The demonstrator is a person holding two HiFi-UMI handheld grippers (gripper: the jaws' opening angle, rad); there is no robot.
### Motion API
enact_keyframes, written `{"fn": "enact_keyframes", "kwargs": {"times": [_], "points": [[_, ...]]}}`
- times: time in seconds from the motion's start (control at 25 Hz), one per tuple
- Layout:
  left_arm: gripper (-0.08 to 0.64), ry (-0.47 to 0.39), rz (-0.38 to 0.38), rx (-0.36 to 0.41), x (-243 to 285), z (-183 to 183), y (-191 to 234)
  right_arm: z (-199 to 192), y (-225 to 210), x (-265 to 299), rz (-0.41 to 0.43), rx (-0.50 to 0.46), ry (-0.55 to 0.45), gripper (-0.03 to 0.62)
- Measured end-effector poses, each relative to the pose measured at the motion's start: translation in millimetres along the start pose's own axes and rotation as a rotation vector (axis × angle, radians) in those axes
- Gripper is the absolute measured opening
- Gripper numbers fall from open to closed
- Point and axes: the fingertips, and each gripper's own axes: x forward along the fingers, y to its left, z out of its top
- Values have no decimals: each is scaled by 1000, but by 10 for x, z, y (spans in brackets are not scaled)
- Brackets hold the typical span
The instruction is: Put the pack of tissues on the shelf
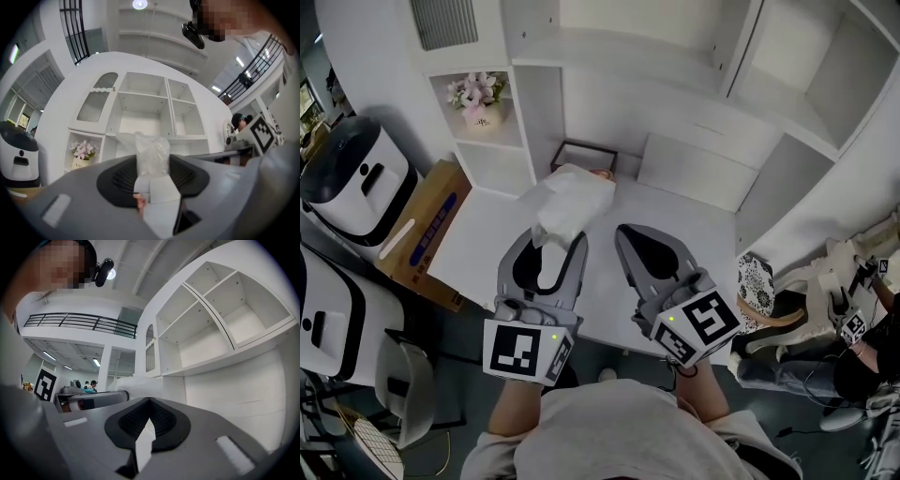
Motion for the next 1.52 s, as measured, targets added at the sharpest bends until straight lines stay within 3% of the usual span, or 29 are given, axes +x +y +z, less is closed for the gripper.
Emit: {"fn": "enact_keyframes", "kwargs": {"times": [0.92,1.52], "points": [[193,-5,-268,-40,666,46,896,65,-63,966,-233,-36,-1,1],[193,-73,-387,-37,1006,409,1184,199,-121,1173,-350,-75,-7,0]]}}
